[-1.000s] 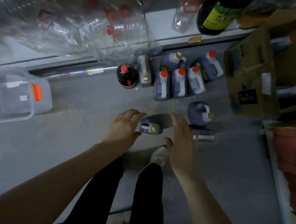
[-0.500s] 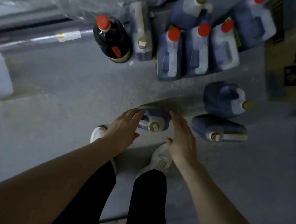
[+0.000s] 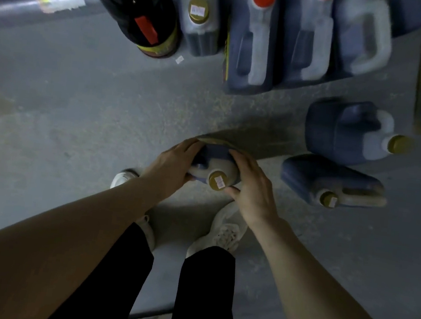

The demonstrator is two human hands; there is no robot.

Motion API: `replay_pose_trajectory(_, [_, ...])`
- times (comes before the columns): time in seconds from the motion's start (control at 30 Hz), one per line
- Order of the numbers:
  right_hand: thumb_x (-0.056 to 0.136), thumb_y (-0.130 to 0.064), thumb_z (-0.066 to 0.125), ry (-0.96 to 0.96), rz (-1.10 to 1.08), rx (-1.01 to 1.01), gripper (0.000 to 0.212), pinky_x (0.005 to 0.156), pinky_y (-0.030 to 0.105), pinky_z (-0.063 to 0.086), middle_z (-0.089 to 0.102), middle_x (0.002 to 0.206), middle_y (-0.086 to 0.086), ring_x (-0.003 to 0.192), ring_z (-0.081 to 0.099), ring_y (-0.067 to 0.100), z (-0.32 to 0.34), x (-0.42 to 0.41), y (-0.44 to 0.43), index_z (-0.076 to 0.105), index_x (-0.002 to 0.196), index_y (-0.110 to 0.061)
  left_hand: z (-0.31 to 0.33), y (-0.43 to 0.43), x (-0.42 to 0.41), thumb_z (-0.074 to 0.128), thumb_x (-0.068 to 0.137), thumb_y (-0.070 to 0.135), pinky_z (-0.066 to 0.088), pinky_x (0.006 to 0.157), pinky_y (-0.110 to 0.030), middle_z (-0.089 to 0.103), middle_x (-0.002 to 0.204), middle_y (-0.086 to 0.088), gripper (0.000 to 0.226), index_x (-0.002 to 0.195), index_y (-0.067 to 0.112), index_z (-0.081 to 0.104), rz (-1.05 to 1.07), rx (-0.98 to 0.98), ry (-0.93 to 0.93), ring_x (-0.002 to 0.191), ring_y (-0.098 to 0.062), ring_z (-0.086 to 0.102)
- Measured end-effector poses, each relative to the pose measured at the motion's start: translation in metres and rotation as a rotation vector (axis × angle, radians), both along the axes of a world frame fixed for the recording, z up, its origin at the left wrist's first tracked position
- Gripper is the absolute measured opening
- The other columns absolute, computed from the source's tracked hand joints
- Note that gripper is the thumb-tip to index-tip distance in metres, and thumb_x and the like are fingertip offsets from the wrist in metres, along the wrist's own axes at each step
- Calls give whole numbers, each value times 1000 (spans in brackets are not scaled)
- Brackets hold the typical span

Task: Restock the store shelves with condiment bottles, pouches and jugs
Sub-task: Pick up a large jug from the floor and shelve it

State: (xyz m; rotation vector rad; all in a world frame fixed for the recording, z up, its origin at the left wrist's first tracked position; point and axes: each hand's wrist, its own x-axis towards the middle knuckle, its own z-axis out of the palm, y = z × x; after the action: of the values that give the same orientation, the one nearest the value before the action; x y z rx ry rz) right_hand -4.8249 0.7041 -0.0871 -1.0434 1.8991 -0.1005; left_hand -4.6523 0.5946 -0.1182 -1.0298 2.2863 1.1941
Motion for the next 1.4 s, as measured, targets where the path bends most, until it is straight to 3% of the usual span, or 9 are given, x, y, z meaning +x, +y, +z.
replay_pose_trajectory(0.27, [80, -24, 84, -199, -154, -39, 79, 104, 28, 40, 53, 146, 2, 134, 49, 21, -24, -33, -17, 44, 148, -20, -5, -29, -11, 66, 93, 19, 43, 96, -30, 63, 129, -11, 46, 137, 13, 54, 176, 119, 139, 116, -30, 60])
replay_pose_trajectory(0.4, [91, -27, 73, -403, -362, -45, 62, 113, 44, 42, 54, 142, -6, 134, 50, 16, -37, -47, -43, 43, 145, -27, -17, -55, -29, 66, 94, 25, 36, 76, -23, 64, 107, -8, 36, 128, 14, 57, 381, 196, 64, 97, -24, 59])
replay_pose_trajectory(0.6, [98, -31, 64, -441, -459, -88, 59, 92, 5, 43, 54, 132, -15, 115, 52, -8, -56, -49, -72, 38, 149, -21, -35, -69, -38, 60, 97, 30, 39, 79, -25, 56, 112, 1, 43, 136, 16, 47, 506, 281, 55, 97, -15, 54])
replay_pose_trajectory(0.73, [96, -27, 67, -470, -491, -86, 65, 100, 13, 43, 53, 139, -9, 124, 52, 1, -69, -49, -70, 35, 152, -18, -42, -68, -27, 72, 89, 23, 45, 77, -4, 54, 117, 15, 61, 140, 17, 41, 543, 427, 151, 96, 17, 54])
replay_pose_trajectory(0.83, [92, -33, 71, -486, -515, -109, 73, 112, 28, 41, 50, 149, -1, 137, 47, 12, -81, -49, -64, 34, 153, -16, -45, -65, -25, 83, 77, 28, 48, 103, -30, 54, 133, 5, 82, 145, 18, 39, 504, 469, 191, 118, -3, 55])
replay_pose_trajectory(0.93, [75, -49, 74, -464, -528, -116, 91, 109, 25, 44, 52, 146, -3, 134, 49, 9, -84, -44, -56, 37, 151, -17, -40, -56, -22, 83, 70, 32, 44, 107, -48, 53, 139, -6, 88, 145, 17, 39, 514, 484, 219, 130, -23, 51])
replay_pose_trajectory(1.17, [70, -49, 81, -472, -580, -56, 63, 89, 5, 45, 57, 116, -44, 112, 54, -20, -65, -24, -16, 46, 123, -53, -20, -17, -31, 74, 87, 14, 29, 103, -15, 40, 152, -10, 86, 155, 10, 21, 505, 253, 183, 139, -25, 39])
replay_pose_trajectory(1.27, [72, -46, 77, -553, -670, -60, 56, 89, 10, 48, 66, 116, -33, 113, 61, -8, -52, -10, 1, 51, 122, -45, -16, -8, -31, 66, 93, 16, 25, 103, -12, 26, 159, -13, 84, 157, 13, 12, 437, 249, 160, 143, -27, 33])
replay_pose_trajectory(1.4, [87, -55, 69, -458, -617, -110, 49, 86, 45, 56, 68, 113, 12, 104, 67, 31, -38, 6, 4, 56, 126, -29, -15, -3, -15, 67, 93, 20, 27, 112, -21, 13, 165, -8, 92, 157, 18, 1, 410, 292, 114, 146, -26, 29])
